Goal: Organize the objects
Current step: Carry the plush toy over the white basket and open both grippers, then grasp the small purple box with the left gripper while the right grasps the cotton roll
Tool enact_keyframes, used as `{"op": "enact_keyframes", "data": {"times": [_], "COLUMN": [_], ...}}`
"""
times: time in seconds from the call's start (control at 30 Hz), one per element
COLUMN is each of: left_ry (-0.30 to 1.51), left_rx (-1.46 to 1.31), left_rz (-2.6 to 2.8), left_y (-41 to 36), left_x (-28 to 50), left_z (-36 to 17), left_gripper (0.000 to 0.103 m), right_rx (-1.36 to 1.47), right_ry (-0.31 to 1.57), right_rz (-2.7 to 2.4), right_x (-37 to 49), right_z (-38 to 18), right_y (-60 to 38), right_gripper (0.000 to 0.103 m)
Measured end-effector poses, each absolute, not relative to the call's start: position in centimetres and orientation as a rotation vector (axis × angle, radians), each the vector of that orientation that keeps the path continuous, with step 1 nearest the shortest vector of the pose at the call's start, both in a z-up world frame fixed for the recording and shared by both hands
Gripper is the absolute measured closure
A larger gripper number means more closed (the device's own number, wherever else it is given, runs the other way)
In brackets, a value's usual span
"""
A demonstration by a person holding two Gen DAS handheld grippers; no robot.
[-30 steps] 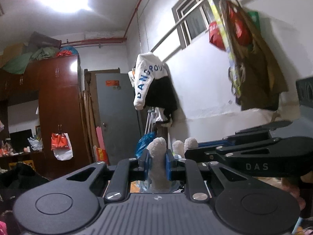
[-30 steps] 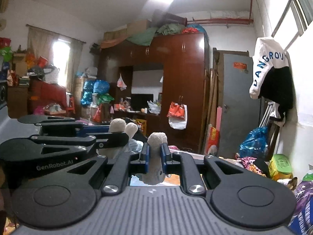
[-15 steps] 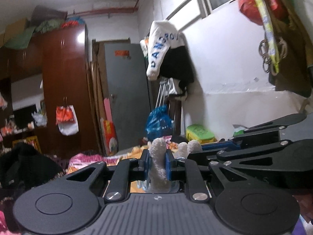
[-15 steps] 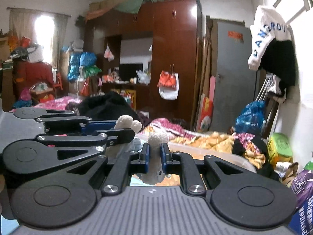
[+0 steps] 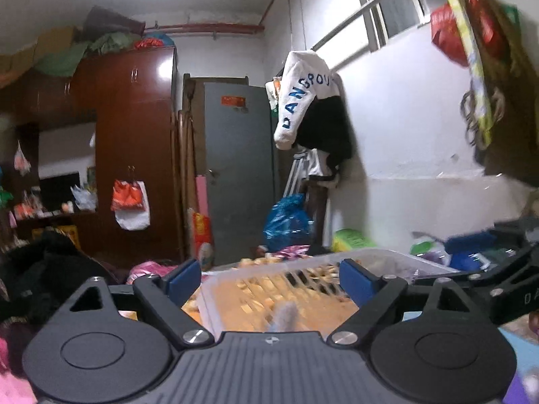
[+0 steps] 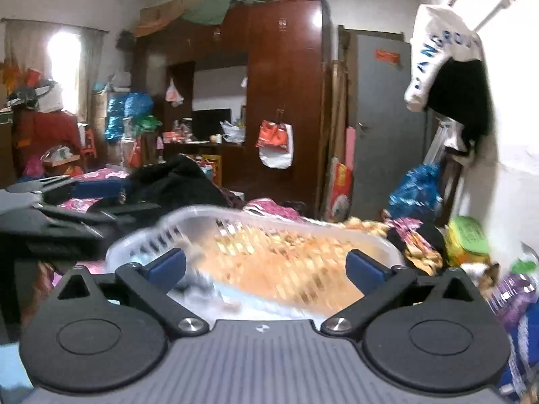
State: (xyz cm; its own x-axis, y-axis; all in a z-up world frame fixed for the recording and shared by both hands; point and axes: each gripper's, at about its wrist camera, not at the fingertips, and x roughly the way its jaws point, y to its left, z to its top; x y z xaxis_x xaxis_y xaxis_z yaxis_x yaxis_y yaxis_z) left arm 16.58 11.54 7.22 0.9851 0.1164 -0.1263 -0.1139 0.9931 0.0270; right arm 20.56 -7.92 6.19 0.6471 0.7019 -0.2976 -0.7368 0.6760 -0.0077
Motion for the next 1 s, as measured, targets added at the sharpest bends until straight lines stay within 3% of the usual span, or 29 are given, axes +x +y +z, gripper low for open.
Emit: {"op": "enact_keyframes", "data": {"times": [0.33, 0.63, 0.87, 1.0], "left_ry": [0.203, 0.302, 0.377, 0.414], "left_rx": [-0.015, -0.031, -0.02, -0.035], "left_rz": [0.022, 0.016, 0.03, 0.017], "left_y": [7.2, 7.0, 5.6, 4.9], "left_x": [7.1, 8.8, 10.5, 11.4], "left_z": [-0.8, -2.9, -3.3, -3.2], "left_gripper": [0.012, 0.012, 0.015, 0.015], "right_rx": [0.12, 0.021, -0.019, -0.035], "right_ry": [0.273, 0.35, 0.372, 0.379], "right_rz": [0.753, 0.756, 0.736, 0.731], "right_x": [12.8, 12.7, 12.9, 13.1], "right_z": [-3.2, -5.4, -6.5, -6.6], "right_y": [-22.8, -21.2, -20.5, -20.5], "right_gripper": [0.0, 0.0, 0.012, 0.014]}}
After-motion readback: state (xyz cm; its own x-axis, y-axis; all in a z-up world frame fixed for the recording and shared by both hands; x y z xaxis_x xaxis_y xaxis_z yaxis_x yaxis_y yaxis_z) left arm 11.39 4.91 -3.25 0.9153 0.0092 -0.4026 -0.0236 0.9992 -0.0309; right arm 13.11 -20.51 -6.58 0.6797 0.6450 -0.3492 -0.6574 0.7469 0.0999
